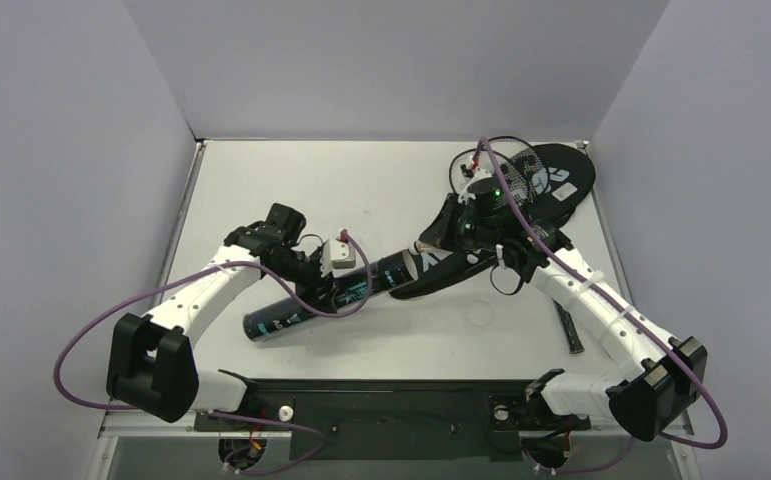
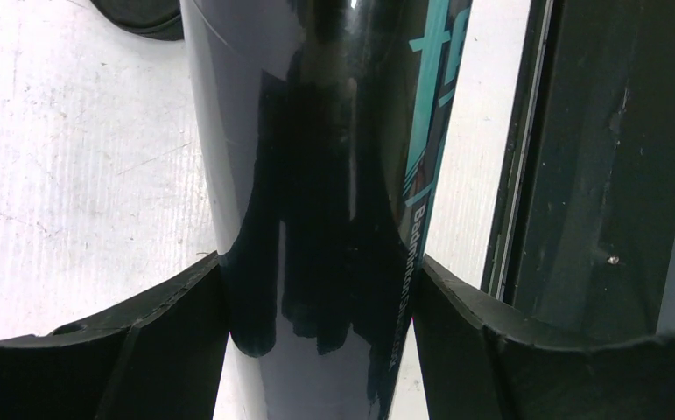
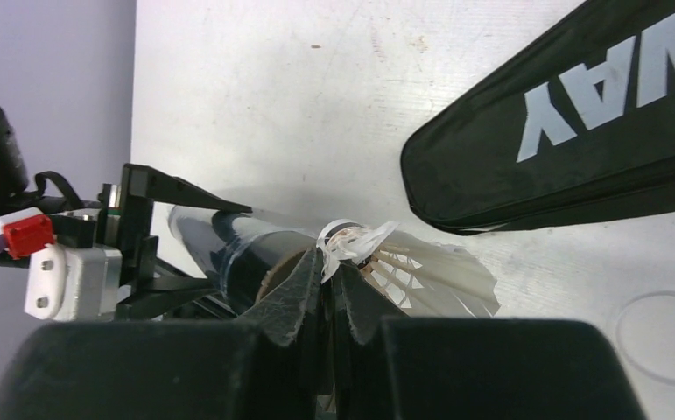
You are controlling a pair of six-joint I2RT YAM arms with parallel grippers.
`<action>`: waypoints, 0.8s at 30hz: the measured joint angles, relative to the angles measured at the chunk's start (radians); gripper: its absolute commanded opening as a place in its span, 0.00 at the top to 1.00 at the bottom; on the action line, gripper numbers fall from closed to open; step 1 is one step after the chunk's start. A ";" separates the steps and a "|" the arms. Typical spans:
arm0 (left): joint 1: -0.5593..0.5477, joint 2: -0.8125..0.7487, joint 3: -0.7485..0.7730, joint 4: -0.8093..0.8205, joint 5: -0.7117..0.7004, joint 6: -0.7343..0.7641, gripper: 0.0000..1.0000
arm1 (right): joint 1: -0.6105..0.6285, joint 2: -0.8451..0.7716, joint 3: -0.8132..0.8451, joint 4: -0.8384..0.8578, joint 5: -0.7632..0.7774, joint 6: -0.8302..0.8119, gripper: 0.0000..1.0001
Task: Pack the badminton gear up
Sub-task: Place the shuttlecock at the shuttle tube.
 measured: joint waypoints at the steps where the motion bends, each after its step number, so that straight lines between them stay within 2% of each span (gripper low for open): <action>1: 0.000 0.000 0.000 -0.007 0.004 0.011 0.86 | 0.004 0.000 0.000 0.007 -0.005 0.008 1.00; 24: 0.010 -0.003 0.049 -0.126 -0.004 0.053 0.86 | 0.145 -0.032 -0.002 0.080 0.066 0.102 1.00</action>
